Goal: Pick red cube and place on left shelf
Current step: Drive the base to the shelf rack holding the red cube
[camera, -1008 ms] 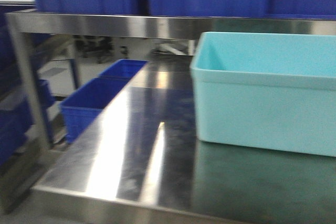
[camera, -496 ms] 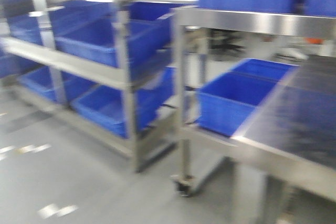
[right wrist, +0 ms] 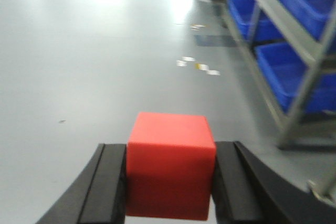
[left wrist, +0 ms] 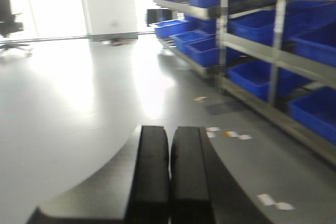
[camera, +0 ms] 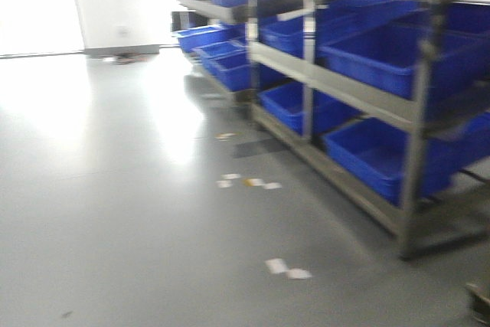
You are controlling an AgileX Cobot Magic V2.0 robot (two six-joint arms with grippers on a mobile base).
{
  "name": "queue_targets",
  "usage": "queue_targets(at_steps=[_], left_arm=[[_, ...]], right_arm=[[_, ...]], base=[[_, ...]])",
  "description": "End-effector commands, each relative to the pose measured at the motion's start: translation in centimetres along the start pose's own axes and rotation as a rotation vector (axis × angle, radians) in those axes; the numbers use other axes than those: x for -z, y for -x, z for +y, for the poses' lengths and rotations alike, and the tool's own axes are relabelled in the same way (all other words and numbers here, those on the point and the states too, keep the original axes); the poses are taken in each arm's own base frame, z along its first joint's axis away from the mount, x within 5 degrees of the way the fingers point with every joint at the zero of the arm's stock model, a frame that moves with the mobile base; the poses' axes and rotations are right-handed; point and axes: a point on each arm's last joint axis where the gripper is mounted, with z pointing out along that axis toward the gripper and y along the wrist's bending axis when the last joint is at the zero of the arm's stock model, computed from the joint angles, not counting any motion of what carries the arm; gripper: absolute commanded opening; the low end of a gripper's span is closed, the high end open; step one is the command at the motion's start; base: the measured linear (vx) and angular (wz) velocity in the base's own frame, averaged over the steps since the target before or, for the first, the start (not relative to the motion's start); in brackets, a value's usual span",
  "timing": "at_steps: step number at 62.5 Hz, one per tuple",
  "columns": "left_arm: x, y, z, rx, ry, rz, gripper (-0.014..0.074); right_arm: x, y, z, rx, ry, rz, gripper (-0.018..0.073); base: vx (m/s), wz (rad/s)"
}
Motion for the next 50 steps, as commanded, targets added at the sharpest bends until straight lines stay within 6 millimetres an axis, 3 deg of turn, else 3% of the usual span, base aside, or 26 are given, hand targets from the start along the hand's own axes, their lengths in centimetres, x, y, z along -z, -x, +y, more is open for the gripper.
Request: queue_targets(at_steps=[1,27,50], left_arm=[[0.02,-0.03,0.04,0.013,0.003,-0.067,0.0090],[0.02,-0.03,0.04,0.013,0.003,-0.067,0.0090],[0.02,-0.03,0.04,0.013,0.003,-0.067,0.0090]], right_arm=[[0.41,1.76,-0.02,0.020,-0.002,-0.118,0.0123],[0.41,1.76,-0.02,0.020,-0.002,-0.118,0.0123],[0.41,1.76,-0.02,0.020,-0.002,-0.118,0.0123]], base=[[-0.08,0.97],[0.04,0.99],[0.22,0.40]])
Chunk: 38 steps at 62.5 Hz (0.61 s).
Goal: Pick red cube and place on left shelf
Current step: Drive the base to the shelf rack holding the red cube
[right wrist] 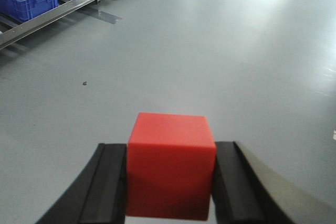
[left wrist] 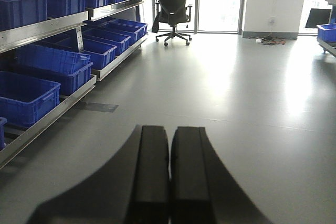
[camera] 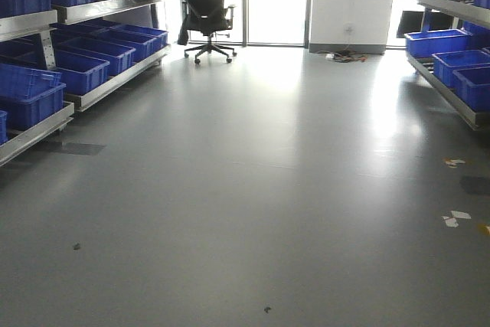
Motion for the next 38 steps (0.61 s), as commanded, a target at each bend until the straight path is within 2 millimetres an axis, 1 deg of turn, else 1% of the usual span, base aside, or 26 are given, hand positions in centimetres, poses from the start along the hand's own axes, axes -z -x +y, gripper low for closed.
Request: queue_targets(at_steps=[1,20,38], left_arm=[[0.02,-0.03,0.04,0.013,0.003,-0.067,0.0090],[0.02,-0.03,0.04,0.013,0.003,-0.067,0.0090],[0.02,-0.03,0.04,0.013,0.003,-0.067,0.0090]], right_arm=[[0.39,1.76,-0.02,0.020,-0.002,-0.117,0.0123],[0.39,1.73,-0.02,0.020,-0.002,-0.114,0.0123],[0.39,1.72,-0.02,0.020,-0.002,-0.113,0.0123]], base=[[0.35,0.09],[0.45,0.03],[0.61,-0.04]])
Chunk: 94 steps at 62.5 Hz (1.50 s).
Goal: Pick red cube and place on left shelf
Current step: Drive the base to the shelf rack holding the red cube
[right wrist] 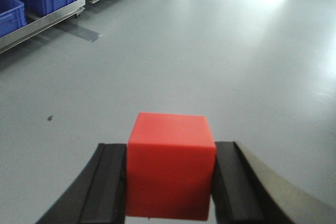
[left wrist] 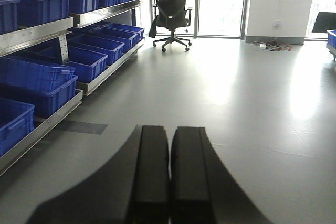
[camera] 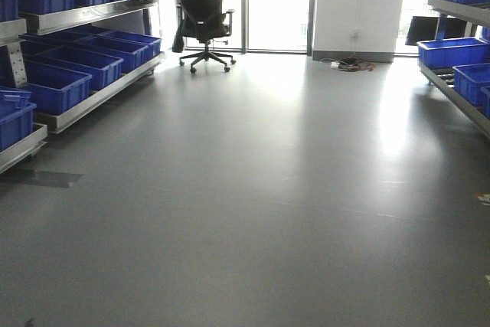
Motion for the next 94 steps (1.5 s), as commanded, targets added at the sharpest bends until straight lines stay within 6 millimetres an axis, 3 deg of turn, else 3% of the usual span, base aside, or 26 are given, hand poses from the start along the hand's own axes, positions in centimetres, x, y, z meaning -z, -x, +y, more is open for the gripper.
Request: queue_targets(at_steps=[1,36,94], left_arm=[[0.02,-0.03,0.04,0.013,0.003,-0.067,0.0090],[0.02,-0.03,0.04,0.013,0.003,-0.067,0.0090],[0.02,-0.03,0.04,0.013,0.003,-0.067,0.0090]], right_arm=[[0.35,1.71,-0.02,0.020,-0.002,-0.111,0.0123],[0.35,1.71,-0.02,0.020,-0.002,-0.111,0.0123],[0.35,1.71,-0.02,0.020,-0.002,-0.111,0.0123]], base=[[0.67,-0.04],[0.71,0.15],[0.68,0.57]])
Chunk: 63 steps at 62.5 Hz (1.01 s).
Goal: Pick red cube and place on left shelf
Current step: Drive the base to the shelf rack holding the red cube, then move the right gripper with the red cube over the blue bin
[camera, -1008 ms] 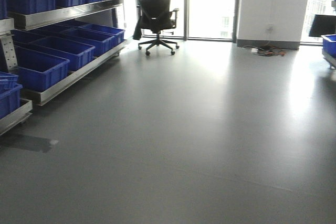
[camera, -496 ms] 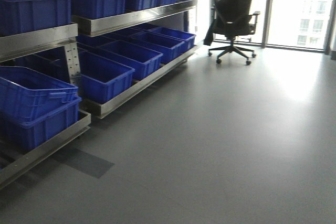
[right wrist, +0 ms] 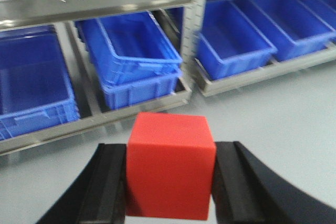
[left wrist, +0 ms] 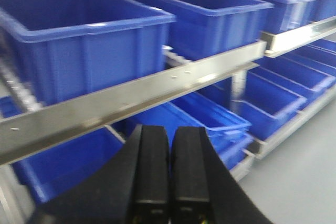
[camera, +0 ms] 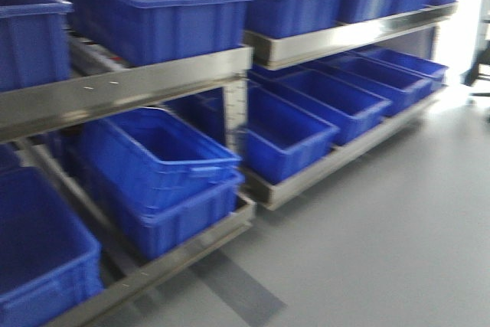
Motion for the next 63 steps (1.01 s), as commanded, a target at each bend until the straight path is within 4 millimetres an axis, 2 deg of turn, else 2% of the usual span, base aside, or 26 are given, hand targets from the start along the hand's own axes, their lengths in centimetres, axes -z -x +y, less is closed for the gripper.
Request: queue_targets(at_steps=[1,34,63], left_arm=[[0.02,-0.03,0.04,0.013,0.003,-0.067,0.0090],[0.02,-0.03,0.04,0.013,0.003,-0.067,0.0090],[0.02,-0.03,0.04,0.013,0.003,-0.067,0.0090]], right_arm=[[0.35,1.71,-0.01,0.019,-0.001,-0.111,0.0123],[0.35,1.71,-0.01,0.019,-0.001,-0.111,0.0123],[0.35,1.71,-0.01,0.019,-0.001,-0.111,0.0123]], base=[[0.56,0.89],[0.49,0.91],[0.32,0.25]])
